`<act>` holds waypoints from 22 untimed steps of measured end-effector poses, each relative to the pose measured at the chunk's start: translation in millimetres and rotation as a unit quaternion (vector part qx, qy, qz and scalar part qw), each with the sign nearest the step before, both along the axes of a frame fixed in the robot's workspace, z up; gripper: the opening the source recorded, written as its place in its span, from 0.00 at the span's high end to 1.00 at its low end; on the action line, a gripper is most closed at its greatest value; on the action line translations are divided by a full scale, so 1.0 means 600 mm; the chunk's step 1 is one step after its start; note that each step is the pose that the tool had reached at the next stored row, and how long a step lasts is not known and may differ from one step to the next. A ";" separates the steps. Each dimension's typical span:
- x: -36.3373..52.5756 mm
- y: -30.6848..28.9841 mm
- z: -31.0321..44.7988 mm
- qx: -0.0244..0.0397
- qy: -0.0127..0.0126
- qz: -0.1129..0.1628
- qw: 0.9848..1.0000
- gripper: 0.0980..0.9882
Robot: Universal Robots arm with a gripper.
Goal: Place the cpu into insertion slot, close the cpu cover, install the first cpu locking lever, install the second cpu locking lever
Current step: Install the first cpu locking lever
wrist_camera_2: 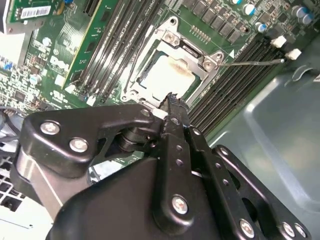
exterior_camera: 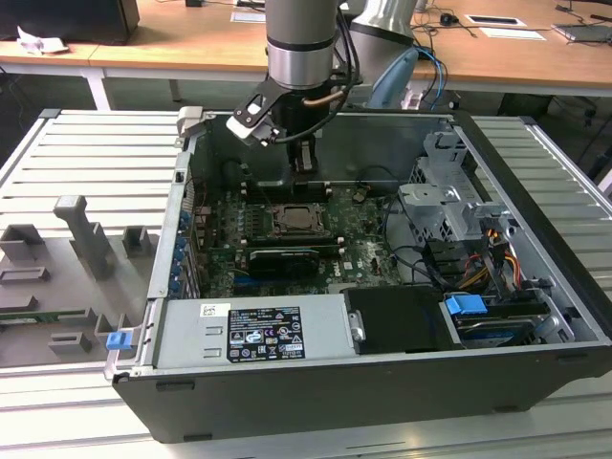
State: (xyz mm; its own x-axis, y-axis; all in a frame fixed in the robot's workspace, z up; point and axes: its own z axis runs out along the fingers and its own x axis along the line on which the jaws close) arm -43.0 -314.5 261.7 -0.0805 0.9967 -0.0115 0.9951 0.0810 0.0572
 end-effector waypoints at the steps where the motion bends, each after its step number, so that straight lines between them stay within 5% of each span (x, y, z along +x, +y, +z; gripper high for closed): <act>1: 0.000 0.0000 0.000 0.000 0.000 0.008 1.000 0.99; 22: 0.000 0.0000 0.000 0.000 0.000 0.106 0.994 0.99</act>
State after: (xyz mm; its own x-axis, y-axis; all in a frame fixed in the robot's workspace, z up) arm -42.9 -314.5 261.6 -0.2883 0.9575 -0.0115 0.9558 0.2885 0.0572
